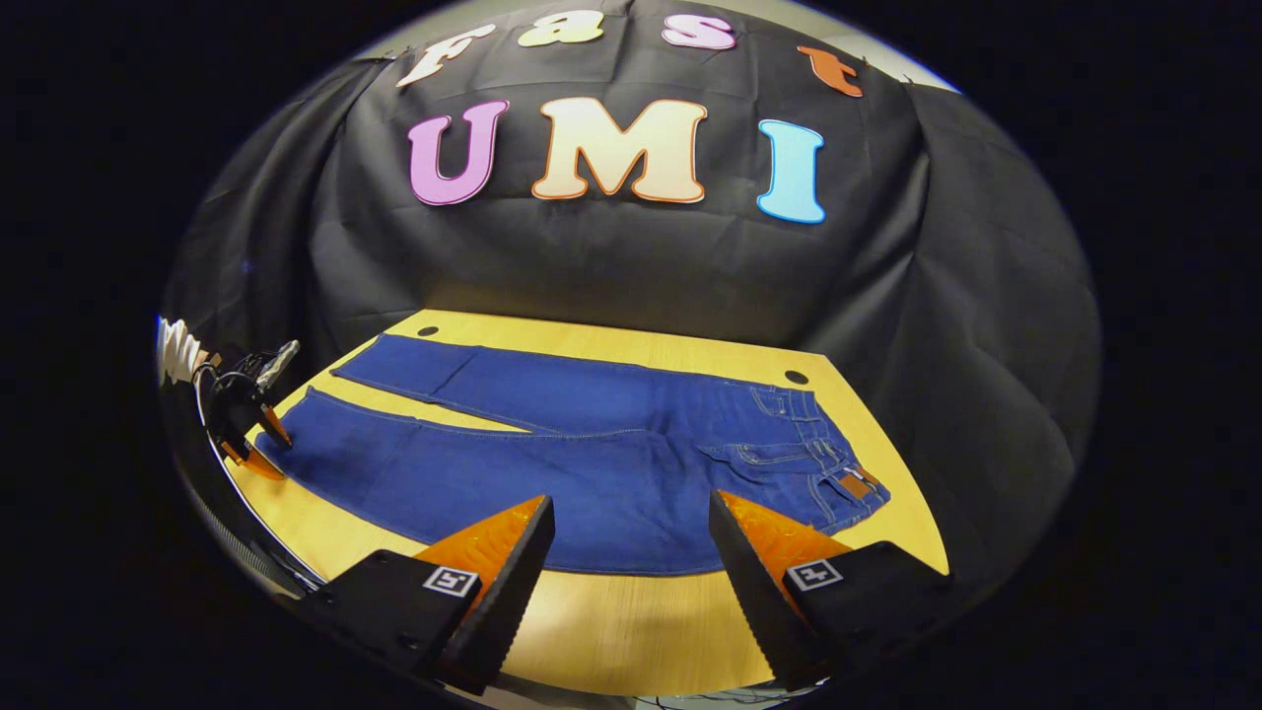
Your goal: Grasp the waist and the cuffs of the jeans and fold them to make the two legs overlap; first hold the waist and fold one-third of the jeans toward the cuffs, then hold the cuffs and fold the remaining one-third in the same direction to finish folding.
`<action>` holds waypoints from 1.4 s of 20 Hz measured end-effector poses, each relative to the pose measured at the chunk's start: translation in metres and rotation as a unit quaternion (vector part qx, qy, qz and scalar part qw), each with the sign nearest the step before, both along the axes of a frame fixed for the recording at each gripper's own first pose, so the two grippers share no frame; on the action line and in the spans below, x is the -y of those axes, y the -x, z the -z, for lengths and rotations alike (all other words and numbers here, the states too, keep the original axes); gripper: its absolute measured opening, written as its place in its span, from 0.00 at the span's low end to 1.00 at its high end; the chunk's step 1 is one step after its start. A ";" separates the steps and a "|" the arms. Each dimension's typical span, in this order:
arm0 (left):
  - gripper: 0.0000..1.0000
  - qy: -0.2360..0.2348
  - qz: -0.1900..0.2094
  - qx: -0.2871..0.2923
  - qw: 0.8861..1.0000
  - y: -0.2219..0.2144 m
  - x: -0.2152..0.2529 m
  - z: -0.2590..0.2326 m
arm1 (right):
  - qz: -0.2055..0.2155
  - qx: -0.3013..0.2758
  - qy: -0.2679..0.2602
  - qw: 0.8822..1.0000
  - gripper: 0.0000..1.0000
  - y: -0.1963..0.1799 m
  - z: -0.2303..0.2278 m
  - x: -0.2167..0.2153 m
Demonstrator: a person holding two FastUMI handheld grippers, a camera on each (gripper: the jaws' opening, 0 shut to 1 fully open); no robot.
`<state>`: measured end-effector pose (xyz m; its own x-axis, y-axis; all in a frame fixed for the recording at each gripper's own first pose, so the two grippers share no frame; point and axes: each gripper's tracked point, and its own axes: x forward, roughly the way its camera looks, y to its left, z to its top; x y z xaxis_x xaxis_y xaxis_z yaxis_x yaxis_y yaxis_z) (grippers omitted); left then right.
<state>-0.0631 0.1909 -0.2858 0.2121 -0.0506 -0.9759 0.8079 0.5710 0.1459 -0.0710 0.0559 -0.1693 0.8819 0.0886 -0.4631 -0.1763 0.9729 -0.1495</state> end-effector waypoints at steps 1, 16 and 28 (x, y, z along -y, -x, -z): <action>0.92 0.003 -0.003 0.002 1.000 0.000 0.000 0.000 | -0.003 -0.003 -0.003 1.000 0.96 -0.001 0.002 -0.001; 0.20 -0.069 -0.047 -0.033 0.996 -0.027 -0.007 -0.002 | -0.047 -0.053 0.000 0.997 0.98 -0.028 0.029 0.015; 0.00 -0.084 -0.058 -0.035 0.994 -0.027 -0.008 -0.001 | -0.219 -0.192 0.193 0.937 0.99 -0.042 0.112 0.117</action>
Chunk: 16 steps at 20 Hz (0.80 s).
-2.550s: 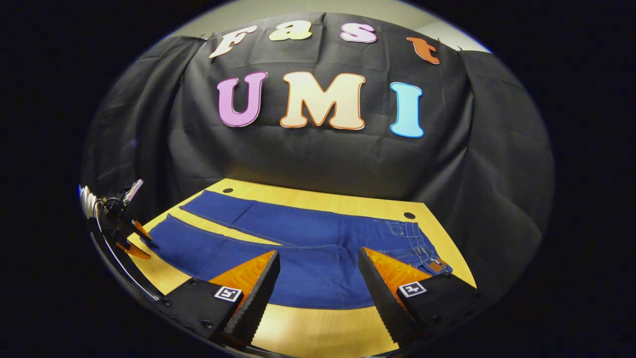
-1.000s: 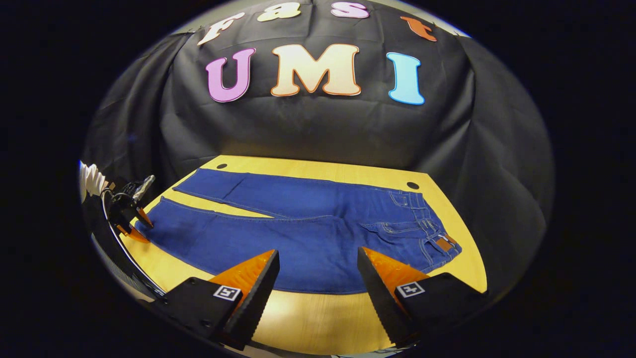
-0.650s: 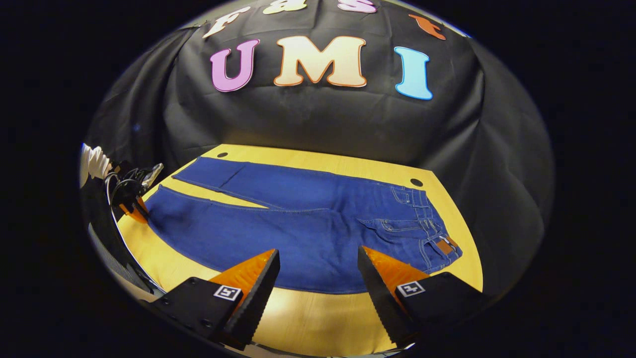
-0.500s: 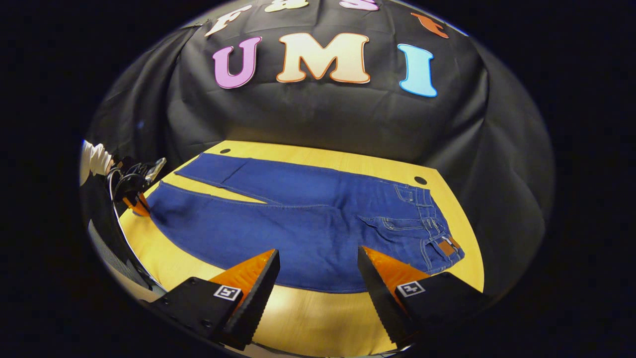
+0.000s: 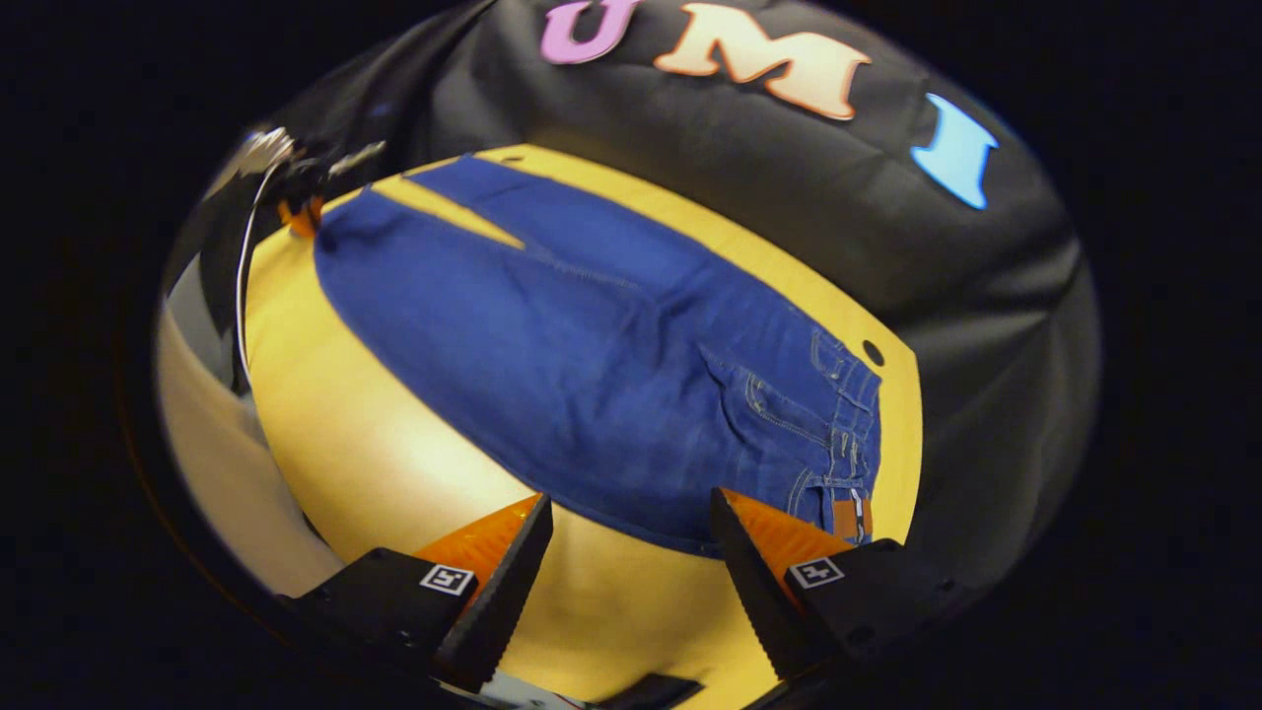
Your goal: Grasp the waist and the cuffs of the jeans and fold them to make the two legs overlap; first hold the waist and fold one-third of the jeans toward the cuffs, then hold the cuffs and fold the remaining one-third in the same direction to finish folding.
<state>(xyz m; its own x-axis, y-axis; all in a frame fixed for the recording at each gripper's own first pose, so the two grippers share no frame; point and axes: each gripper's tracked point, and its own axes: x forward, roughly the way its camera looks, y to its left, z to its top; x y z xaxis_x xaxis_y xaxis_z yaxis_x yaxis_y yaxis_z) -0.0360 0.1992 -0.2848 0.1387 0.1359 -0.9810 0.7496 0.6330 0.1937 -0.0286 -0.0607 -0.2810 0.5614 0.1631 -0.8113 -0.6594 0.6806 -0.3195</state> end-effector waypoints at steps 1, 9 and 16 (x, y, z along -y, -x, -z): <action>0.00 -0.002 -0.003 0.001 1.000 0.000 0.001 0.000 | -0.009 -0.020 0.006 1.000 0.99 -0.001 0.010 0.006; 0.00 -0.013 -0.020 -0.003 1.000 0.000 -0.001 0.001 | -0.054 -0.107 0.033 0.992 0.99 -0.017 0.050 0.020; 0.00 -0.025 -0.018 -0.027 0.999 0.000 -0.001 0.000 | -0.052 -0.179 0.034 0.982 0.92 -0.020 0.055 0.018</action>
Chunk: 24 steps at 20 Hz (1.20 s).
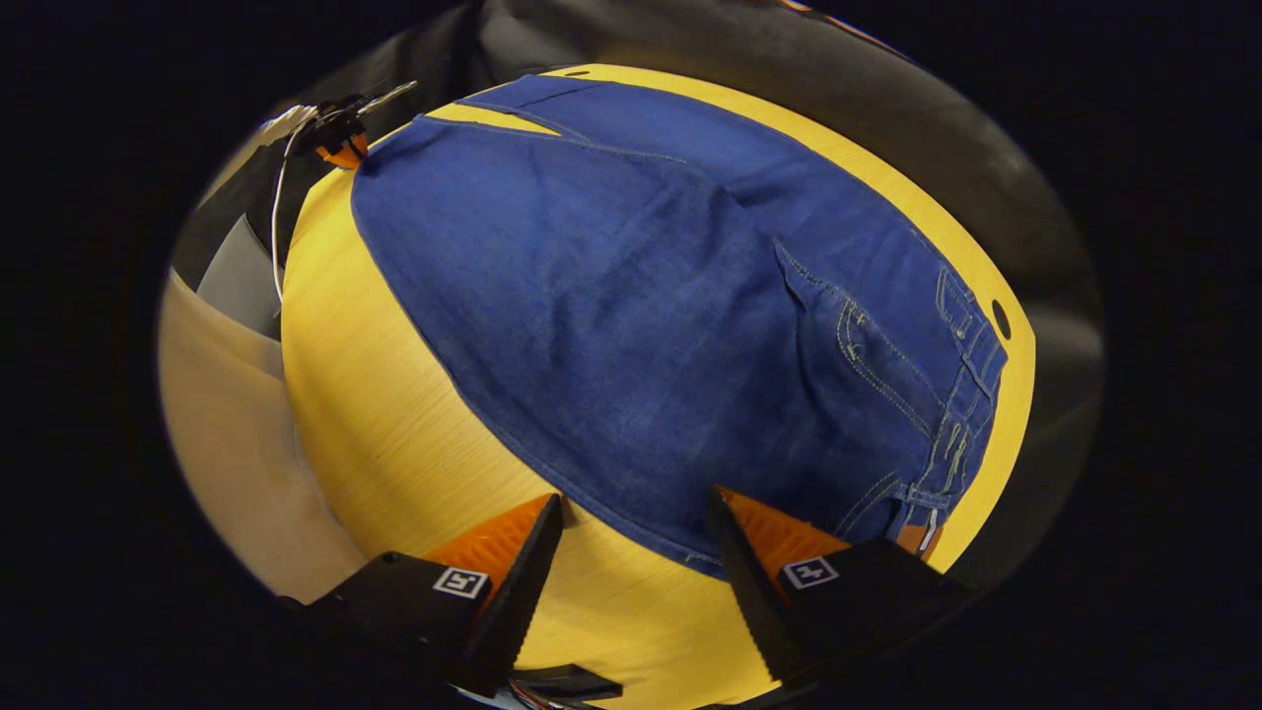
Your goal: Grasp the waist and the cuffs of the jeans and fold them to make the two legs overlap; first hold the waist and fold one-third of the jeans toward the cuffs, then hold the cuffs and fold the remaining one-third in the same direction to finish folding.
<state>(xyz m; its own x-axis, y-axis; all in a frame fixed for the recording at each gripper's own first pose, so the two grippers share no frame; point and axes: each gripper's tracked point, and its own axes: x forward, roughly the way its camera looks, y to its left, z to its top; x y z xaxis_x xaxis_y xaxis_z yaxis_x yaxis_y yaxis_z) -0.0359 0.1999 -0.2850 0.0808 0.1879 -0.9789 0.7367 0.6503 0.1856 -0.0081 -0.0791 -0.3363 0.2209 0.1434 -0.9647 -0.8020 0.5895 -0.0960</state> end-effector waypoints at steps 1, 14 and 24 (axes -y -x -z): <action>0.00 0.000 0.000 -0.003 1.000 0.000 0.000 0.000 | 0.003 -0.003 0.007 1.000 0.84 0.001 0.000 0.000; 0.00 0.020 -0.005 0.014 1.000 -0.001 0.002 0.000 | 0.014 -0.009 0.063 0.998 0.14 0.008 0.002 -0.014; 0.00 0.029 -0.008 0.049 0.998 -0.003 0.001 0.001 | 0.141 0.090 0.044 0.985 0.05 0.006 -0.004 -0.004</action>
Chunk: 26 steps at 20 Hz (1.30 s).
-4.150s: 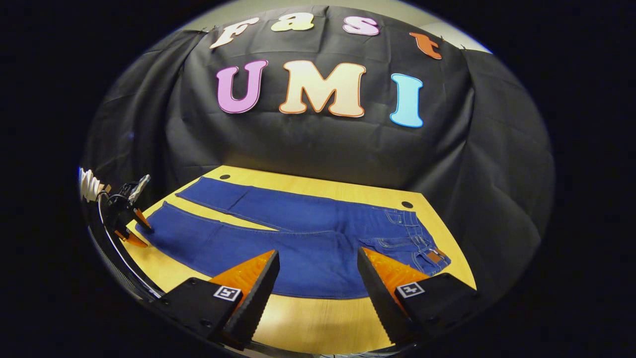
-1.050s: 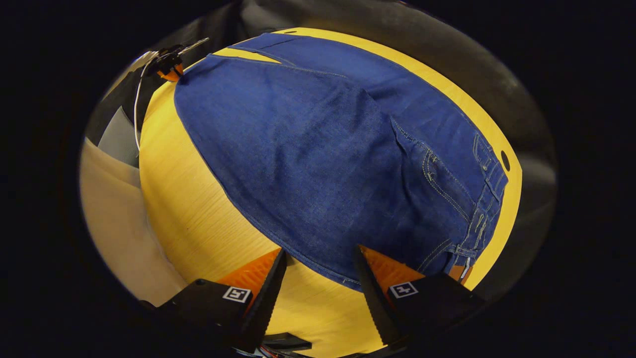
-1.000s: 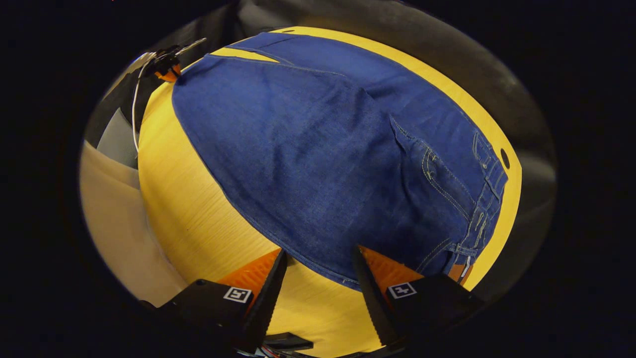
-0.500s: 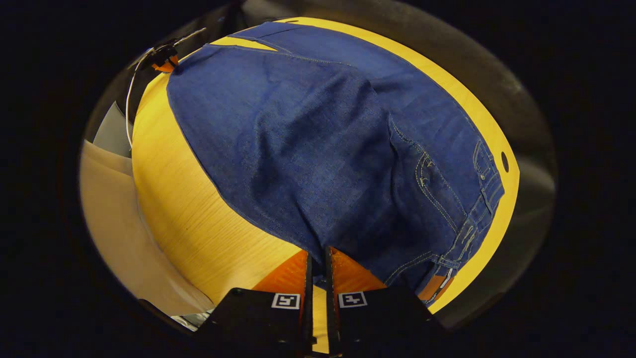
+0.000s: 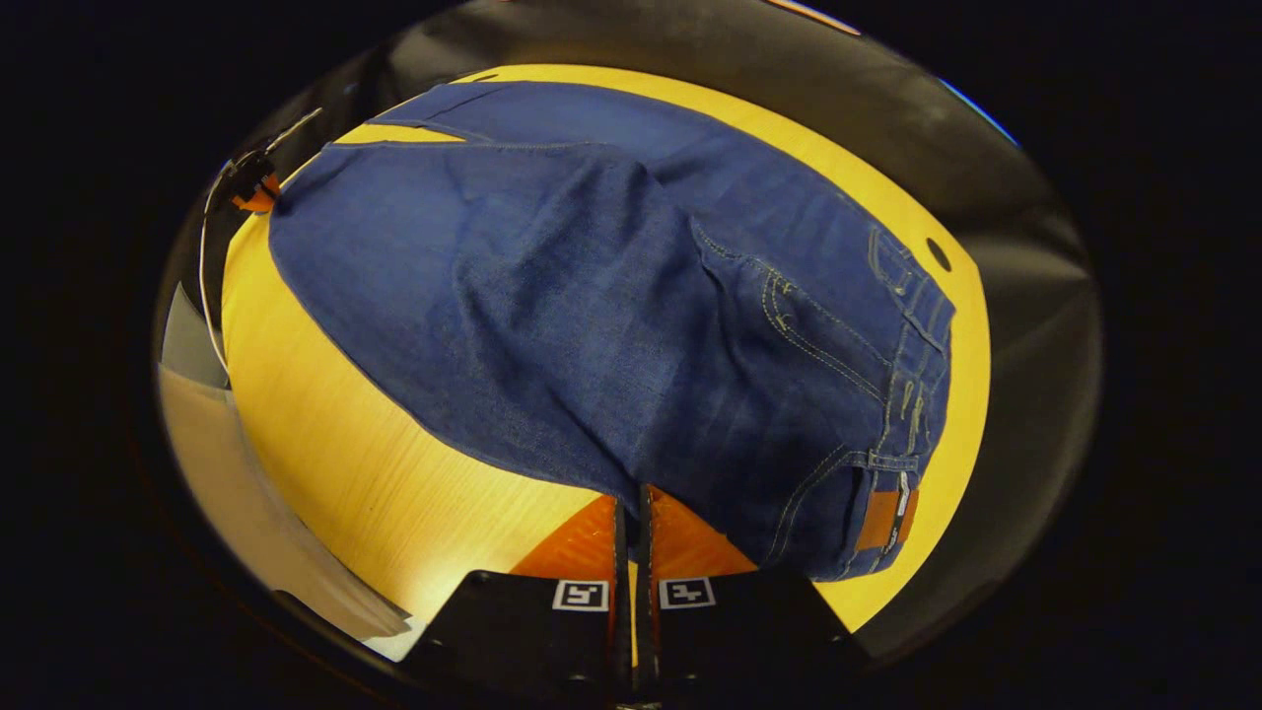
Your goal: Grasp the waist and the cuffs of the jeans and fold them to make the two legs overlap; first hold the waist and fold one-third of the jeans toward the cuffs, then hold the cuffs and fold the remaining one-third in the same direction to finish folding.
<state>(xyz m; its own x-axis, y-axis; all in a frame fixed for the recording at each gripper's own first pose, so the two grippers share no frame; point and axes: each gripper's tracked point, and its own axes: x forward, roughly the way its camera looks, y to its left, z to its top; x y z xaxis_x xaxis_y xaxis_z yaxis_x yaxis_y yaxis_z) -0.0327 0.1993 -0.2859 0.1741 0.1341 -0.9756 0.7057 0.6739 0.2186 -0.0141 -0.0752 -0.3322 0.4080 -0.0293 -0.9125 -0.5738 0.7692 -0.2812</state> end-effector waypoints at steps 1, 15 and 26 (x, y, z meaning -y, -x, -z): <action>0.00 0.000 -0.006 0.019 1.000 0.000 0.000 0.000 | 0.021 0.026 0.010 0.999 0.05 0.002 0.000 0.002; 0.00 0.140 -0.228 0.345 0.900 -0.036 0.020 -0.075 | 0.156 0.186 -0.046 0.969 0.03 -0.023 -0.064 -0.016; 0.00 0.141 -0.266 0.458 0.836 -0.155 0.041 -0.206 | 0.204 0.316 -0.137 0.917 0.02 -0.163 -0.162 -0.055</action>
